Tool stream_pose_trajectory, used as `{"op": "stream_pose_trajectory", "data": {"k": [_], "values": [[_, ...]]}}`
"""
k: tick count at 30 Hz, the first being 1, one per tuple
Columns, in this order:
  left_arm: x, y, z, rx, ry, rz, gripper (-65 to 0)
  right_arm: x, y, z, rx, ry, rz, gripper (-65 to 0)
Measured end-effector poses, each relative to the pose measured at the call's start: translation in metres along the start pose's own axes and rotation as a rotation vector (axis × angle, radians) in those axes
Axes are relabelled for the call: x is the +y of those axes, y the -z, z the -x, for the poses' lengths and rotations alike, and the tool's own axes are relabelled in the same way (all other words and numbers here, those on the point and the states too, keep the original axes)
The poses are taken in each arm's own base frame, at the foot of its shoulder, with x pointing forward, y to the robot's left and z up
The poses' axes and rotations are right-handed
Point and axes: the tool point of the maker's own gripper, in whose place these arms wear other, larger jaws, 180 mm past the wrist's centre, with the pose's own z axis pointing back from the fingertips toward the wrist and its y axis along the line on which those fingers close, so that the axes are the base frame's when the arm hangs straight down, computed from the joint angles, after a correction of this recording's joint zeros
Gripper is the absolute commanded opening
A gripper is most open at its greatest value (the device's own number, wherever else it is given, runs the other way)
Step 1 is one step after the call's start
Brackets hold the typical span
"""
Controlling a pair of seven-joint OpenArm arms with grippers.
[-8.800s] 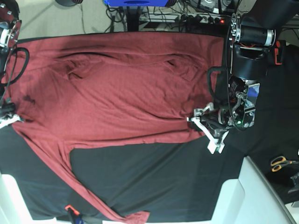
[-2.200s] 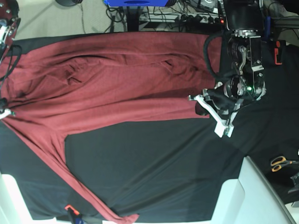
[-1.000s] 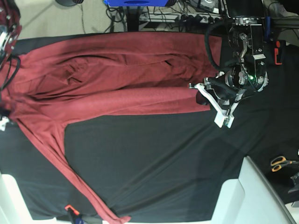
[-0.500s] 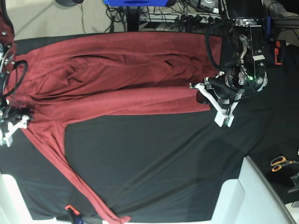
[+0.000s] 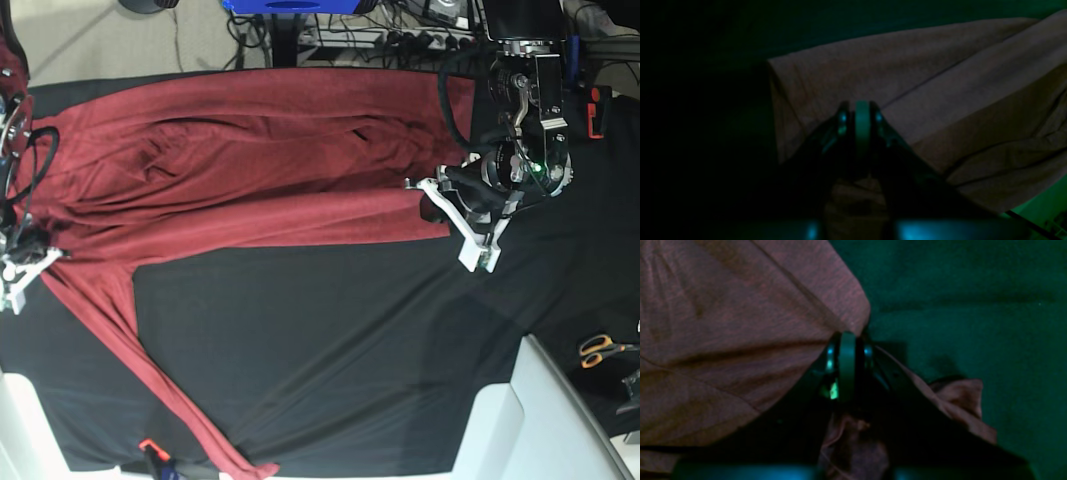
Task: Fold the T-shirt properly
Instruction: 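Fold the shirt side with the left gripper toward the right gripper, then hold the folded edge with both grippers and drag it toward the collar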
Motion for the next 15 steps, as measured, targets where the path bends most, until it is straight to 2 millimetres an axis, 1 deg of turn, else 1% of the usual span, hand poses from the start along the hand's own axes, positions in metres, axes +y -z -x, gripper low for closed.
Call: {"op": "stream_pose_trajectory", "data": {"k": [2,5,7,8,11,12,15], "values": [[0.0,0.0,0.0,-0.001,0.0,0.0,-65.0,-0.002,-0.002,-0.007,-0.017,-0.014,0.008,-65.0],[0.0,0.0,-0.001,-0.002,-0.001,0.002,-65.0,-0.005,-0.008,-0.029,-0.075,-0.036,0.023,-65.0],[0.0,0.0,-0.005,-0.01,0.002,0.002,-65.0,-0.007,-0.011,-0.039,-0.099,-0.039,0.028,-65.0],[-0.001,0.0,-0.01,-0.02,0.004,0.003,-65.0,-0.008,-0.012,-0.041,-0.101,-0.04,0.03,-65.0],[-0.001,-0.001,-0.024,-0.046,0.011,0.002,-65.0,-0.009,-0.012,-0.033,-0.057,-0.043,0.031,-65.0],[-0.001,-0.001,-0.028,-0.054,0.014,0.003,-65.0,-0.01,-0.013,-0.033,-0.058,-0.051,0.036,-65.0],[-0.001,-0.002,-0.039,-0.074,0.02,0.002,-65.0,-0.011,-0.016,-0.043,-0.087,-0.061,0.041,-65.0]]}}
